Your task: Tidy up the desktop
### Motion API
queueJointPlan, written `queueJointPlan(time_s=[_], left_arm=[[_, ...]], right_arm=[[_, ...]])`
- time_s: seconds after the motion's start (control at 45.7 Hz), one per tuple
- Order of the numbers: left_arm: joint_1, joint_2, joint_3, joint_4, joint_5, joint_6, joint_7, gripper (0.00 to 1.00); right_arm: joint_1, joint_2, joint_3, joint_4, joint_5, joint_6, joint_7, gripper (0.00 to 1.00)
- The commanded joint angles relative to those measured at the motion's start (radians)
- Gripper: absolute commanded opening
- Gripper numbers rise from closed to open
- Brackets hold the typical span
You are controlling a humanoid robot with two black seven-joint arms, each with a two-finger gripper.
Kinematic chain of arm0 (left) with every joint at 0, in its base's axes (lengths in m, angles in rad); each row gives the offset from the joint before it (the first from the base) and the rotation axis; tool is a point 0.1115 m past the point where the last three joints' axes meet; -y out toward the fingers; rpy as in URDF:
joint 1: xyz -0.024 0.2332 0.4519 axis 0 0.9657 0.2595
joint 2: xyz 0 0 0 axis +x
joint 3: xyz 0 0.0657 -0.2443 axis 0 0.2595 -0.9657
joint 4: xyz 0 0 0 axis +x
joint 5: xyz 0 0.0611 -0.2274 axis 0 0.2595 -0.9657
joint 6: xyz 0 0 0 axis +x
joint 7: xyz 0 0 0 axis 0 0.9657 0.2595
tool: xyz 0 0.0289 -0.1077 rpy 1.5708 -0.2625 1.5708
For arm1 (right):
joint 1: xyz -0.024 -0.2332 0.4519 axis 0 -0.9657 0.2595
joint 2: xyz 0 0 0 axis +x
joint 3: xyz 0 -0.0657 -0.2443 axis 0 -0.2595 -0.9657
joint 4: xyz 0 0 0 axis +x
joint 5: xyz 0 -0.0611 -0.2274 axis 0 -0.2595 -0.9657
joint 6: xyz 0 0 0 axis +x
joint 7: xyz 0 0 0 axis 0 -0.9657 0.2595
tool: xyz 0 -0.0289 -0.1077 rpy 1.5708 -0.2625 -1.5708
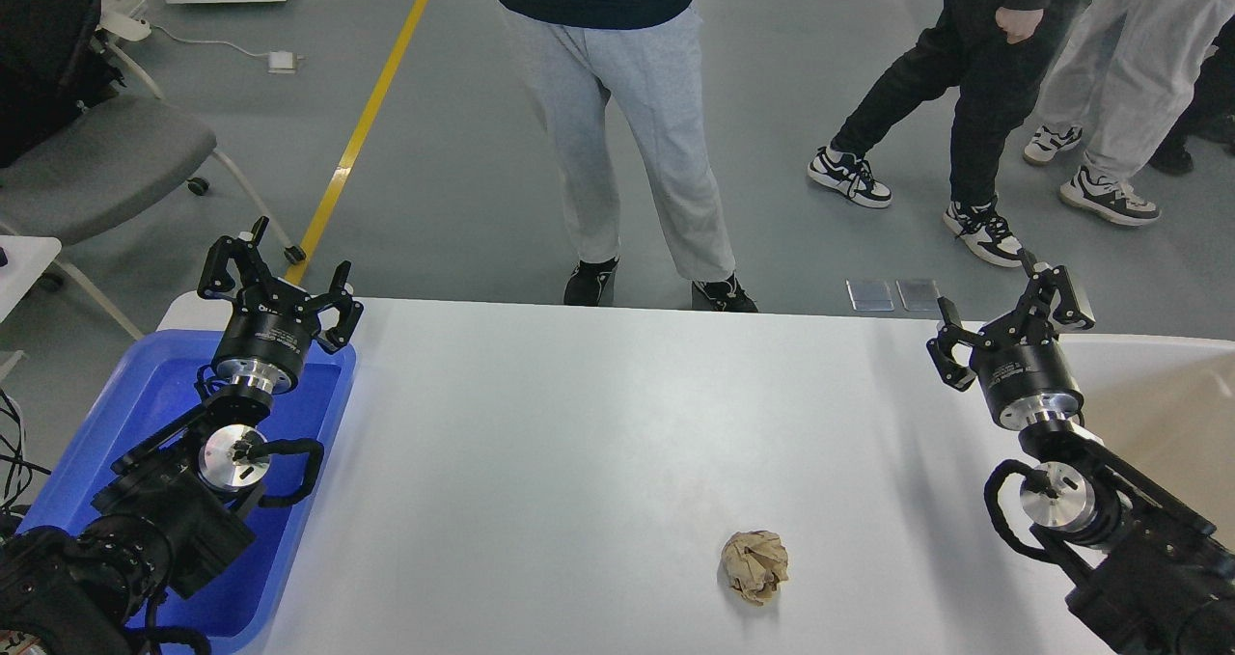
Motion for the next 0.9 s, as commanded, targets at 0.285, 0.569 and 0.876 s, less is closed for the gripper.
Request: queueJointPlan(time_s=[0.285,0.569,0.876], left_arm=[[0.000,0.000,0.000,0.000,0.001,0.000,-0.001,1.00],[0.000,0.000,0.000,0.000,0.001,0.000,0.000,1.00],[0.000,0.001,0.000,0.000,0.001,0.001,0.000,1.00]], right_arm=[[0.006,0.000,0.001,-0.007,0.001,-0.004,-0.002,1.00],[0.035,-0.019,0.004,-0.038,0.000,-0.012,0.001,1.00],[0.047,-0.048,0.004,-0.013,0.015,-0.035,-0.140,1.00]])
